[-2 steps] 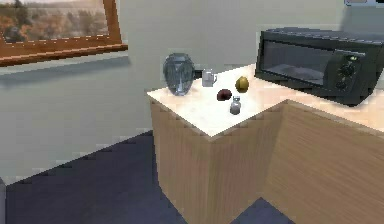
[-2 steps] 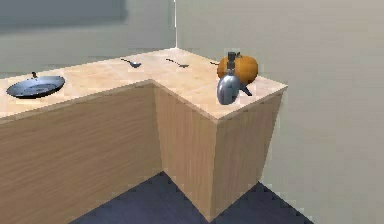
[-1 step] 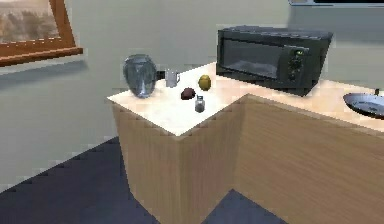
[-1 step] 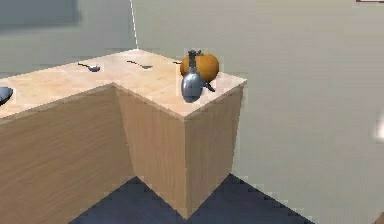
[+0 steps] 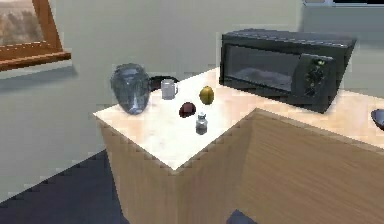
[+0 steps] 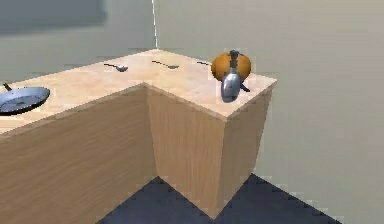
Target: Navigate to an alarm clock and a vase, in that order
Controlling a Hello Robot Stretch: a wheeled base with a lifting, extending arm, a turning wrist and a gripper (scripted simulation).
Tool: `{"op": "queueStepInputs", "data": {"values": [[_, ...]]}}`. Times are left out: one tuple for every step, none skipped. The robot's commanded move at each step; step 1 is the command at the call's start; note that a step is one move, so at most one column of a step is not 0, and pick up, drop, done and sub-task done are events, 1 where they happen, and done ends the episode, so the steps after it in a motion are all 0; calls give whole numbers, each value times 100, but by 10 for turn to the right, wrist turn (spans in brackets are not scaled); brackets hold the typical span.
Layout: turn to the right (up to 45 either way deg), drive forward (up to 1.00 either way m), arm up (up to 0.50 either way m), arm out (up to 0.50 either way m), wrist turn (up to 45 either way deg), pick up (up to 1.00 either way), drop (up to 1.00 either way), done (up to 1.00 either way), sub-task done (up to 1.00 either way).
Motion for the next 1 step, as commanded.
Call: {"op": "queueStepInputs", "data": {"values": [[-150,0,0,0,0,0,0,0,0]]}}
